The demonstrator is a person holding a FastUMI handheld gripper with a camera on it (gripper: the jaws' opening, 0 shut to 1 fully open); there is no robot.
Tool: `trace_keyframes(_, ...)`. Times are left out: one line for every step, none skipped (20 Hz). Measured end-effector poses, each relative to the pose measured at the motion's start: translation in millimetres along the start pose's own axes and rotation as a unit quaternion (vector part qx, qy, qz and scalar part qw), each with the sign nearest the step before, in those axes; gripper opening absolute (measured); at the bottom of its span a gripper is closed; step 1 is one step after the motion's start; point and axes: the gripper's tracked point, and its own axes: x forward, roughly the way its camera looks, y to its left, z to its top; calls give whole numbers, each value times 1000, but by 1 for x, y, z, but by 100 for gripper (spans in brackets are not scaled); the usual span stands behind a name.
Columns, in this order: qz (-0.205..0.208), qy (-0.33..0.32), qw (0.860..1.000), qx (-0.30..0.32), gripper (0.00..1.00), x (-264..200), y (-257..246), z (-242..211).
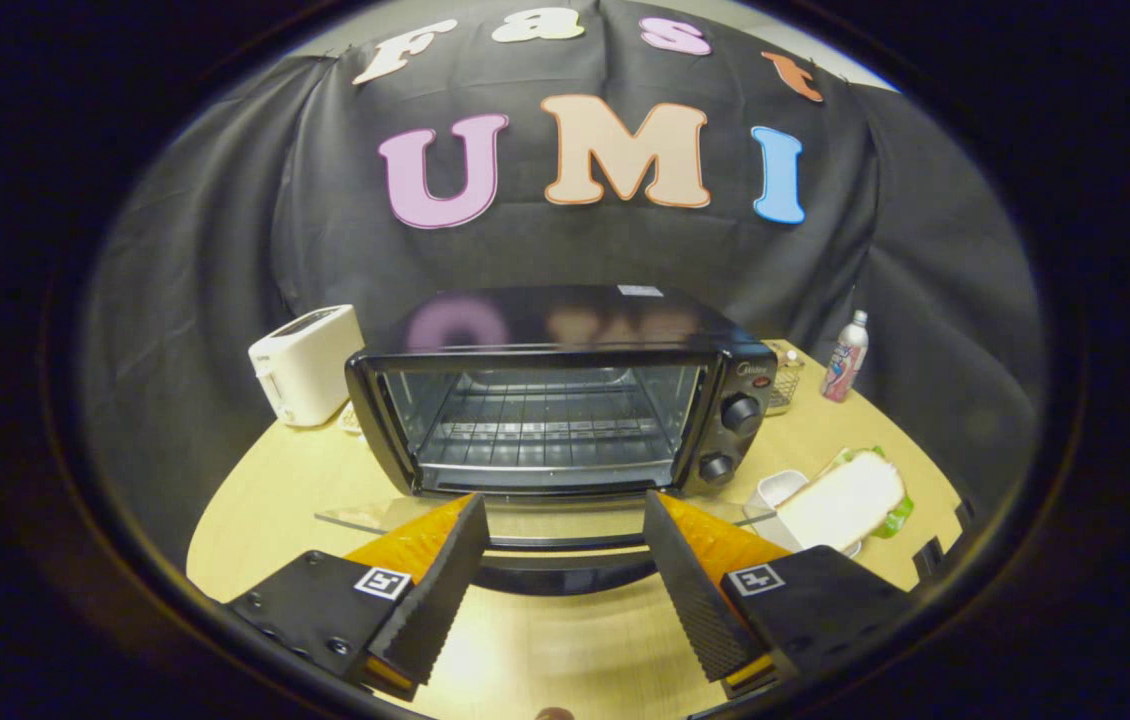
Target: Open the toaster oven, put the food inside, and close the toaster oven door.
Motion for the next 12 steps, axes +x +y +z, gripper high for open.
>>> trace_keyframes(0,3,1000,0,99,-1,0,-2)
trace_keyframes(0,7,1000,-1,99,0,0,-7)
trace_keyframes(0,13,1000,-4,99,-1,0,-11)
trace_keyframes(0,17,1000,-8,99,-2,-1,-16)
trace_keyframes(0,23,1000,-11,99,-2,-1,-21)
trace_keyframes(-1,29,999,-13,99,-2,-2,-28)
trace_keyframes(-1,38,999,-16,98,-2,-1,-34)
trace_keyframes(-1,46,999,-18,98,-1,-1,-42)
trace_keyframes(0,54,998,-20,99,1,-1,-47)
trace_keyframes(2,60,998,-22,98,3,-1,-50)
trace_keyframes(3,63,998,-24,98,5,-1,-51)
trace_keyframes(4,65,998,-23,99,8,0,-53)
